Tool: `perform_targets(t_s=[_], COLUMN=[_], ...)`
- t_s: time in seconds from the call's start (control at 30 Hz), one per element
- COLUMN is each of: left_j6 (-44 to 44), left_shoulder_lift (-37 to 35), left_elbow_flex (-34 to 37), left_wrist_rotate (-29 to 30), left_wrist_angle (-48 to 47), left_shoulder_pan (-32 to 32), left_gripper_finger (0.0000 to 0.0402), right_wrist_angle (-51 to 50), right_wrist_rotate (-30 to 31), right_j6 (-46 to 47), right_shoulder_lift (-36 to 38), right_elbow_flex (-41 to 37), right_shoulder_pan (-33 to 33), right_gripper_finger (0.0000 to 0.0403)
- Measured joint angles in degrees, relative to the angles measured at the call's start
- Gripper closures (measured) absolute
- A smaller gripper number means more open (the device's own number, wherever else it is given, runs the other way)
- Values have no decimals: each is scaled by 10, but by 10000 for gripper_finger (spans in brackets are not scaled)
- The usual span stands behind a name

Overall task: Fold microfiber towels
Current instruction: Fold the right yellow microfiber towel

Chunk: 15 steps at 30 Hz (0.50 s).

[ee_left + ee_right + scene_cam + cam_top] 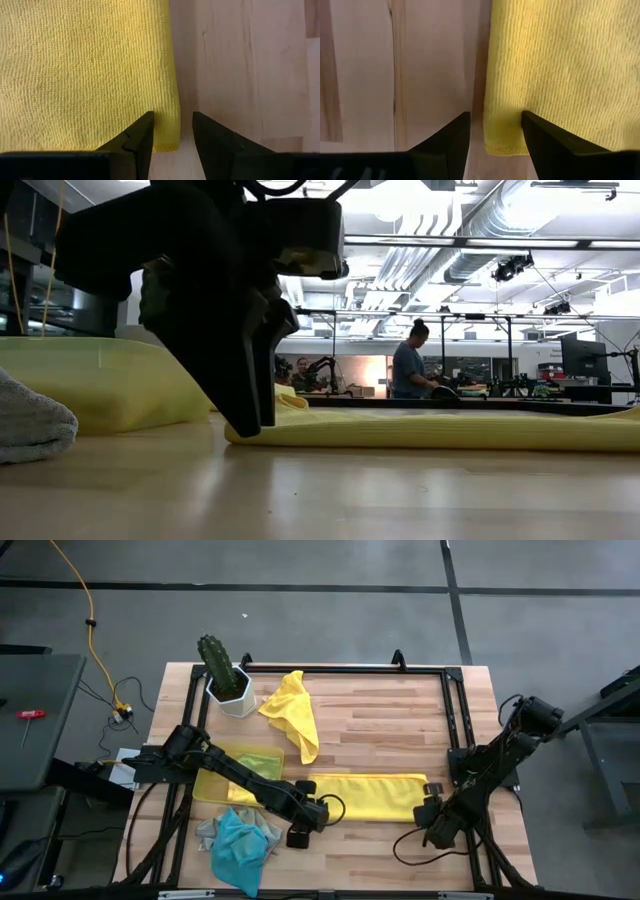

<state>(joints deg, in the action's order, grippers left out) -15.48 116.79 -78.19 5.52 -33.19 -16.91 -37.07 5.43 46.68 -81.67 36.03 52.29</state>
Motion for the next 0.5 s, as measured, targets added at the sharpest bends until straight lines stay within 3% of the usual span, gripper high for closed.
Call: perform_targets(t_s=[0.17, 0.33, 0.5], left_j6=[7, 7, -2], left_shoulder_lift=[0, 0, 0], left_elbow_flex=[0, 0, 0], left_wrist_rotate=[0, 5, 17], left_wrist_angle=[-1, -9, -57], left_shoulder_pan=[-4, -8, -13], left_gripper_finger=[275, 284, 359], right_wrist_angle=[11, 11, 20], right_wrist_rotate=[5, 5, -3], right_j6=[45, 73, 103], right_shoulder_lift=[2, 1, 1], right_elbow_flex=[-10, -11, -12], right_shoulder_pan=[0, -2, -12], right_gripper_finger=[251, 316, 394])
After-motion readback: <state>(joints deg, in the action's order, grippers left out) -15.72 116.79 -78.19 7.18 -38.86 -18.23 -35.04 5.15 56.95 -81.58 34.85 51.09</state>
